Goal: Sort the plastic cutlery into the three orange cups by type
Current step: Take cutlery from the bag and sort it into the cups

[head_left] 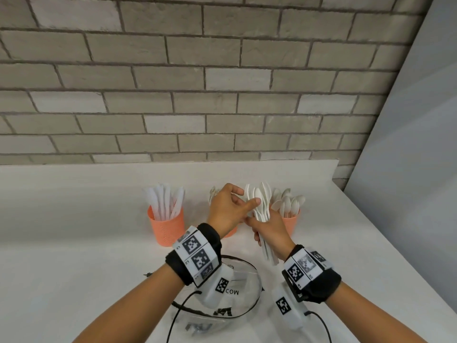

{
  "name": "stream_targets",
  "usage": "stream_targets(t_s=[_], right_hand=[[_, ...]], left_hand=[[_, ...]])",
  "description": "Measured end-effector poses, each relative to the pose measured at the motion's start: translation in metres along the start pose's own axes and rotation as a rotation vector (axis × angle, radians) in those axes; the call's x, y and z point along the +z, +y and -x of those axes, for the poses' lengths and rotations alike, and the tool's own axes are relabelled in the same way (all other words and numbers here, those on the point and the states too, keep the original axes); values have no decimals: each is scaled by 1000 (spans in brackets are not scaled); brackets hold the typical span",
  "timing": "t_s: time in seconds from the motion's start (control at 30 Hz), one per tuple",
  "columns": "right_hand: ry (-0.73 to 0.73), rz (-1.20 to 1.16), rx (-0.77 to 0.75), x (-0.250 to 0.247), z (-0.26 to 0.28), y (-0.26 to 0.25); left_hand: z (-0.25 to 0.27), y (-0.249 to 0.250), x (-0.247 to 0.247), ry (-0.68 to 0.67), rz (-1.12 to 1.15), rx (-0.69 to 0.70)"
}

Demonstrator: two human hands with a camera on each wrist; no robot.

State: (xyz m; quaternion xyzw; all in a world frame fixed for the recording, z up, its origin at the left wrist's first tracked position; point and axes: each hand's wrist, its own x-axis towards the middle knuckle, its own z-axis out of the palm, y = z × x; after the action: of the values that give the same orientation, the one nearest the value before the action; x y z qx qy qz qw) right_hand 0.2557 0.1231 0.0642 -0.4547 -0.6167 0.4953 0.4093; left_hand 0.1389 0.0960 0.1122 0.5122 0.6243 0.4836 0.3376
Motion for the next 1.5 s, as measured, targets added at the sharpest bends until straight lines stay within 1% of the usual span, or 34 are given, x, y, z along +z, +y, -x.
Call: stream_targets(t_s=[0.17, 0.3, 0.4, 0.47, 0.53, 0.6, 0.7, 0.77, 0.87, 0.93, 0.97, 1.07, 1.13, 1.23, 1.3, 1.37, 1.43, 1.5], right_hand=[[23, 80, 31, -7, 3, 9], [12, 110, 11, -9, 6, 14], [3, 100, -2, -12, 7, 16], [-14, 55, -7, -15, 8, 16], [-39, 13, -14, -17, 11, 15], [-74, -31, -6, -20, 14, 11], [-107, -77, 16, -23, 17, 7], [-116, -109, 26, -26, 17, 5], [-130, -154, 82, -30, 17, 4], [-138, -212, 145, -32, 17, 5], [-138, -258, 175, -33, 16, 6], [-137, -370, 230, -35, 15, 5], [-144, -402, 236, -36, 15, 4], [-151, -405, 221, -37, 15, 3], [-151, -385, 202, -37, 15, 3], [-160, -349, 168, -38, 15, 5], [-180, -319, 132, -40, 15, 6], [-193, -296, 106, -41, 16, 8]], left_hand=[[0, -6, 13, -18, -75, -23], [-2, -9, 24, -53, -279, 39], [-2, -10, 30, -70, -346, 56], [-4, -10, 31, -50, -347, 60], [-9, -6, 28, 5, -245, 47], [-15, -3, 24, 67, -31, -9], [-24, 0, 14, 118, 290, -140], [-28, 4, 7, 172, 482, -185], [-33, 11, -3, 315, 738, -149], [-36, 13, -8, 368, 882, -101], [-37, 13, -10, 381, 881, -86], [-36, 7, -8, 369, 683, -62], [-31, 3, 0, 300, 539, -70], [-18, -1, 18, 152, 359, -143], [-11, -5, 32, 61, 303, -135], [-5, -7, 44, 13, 268, -111], [-3, -9, 51, -3, 238, -91], [-4, -10, 54, 9, 223, -78]])
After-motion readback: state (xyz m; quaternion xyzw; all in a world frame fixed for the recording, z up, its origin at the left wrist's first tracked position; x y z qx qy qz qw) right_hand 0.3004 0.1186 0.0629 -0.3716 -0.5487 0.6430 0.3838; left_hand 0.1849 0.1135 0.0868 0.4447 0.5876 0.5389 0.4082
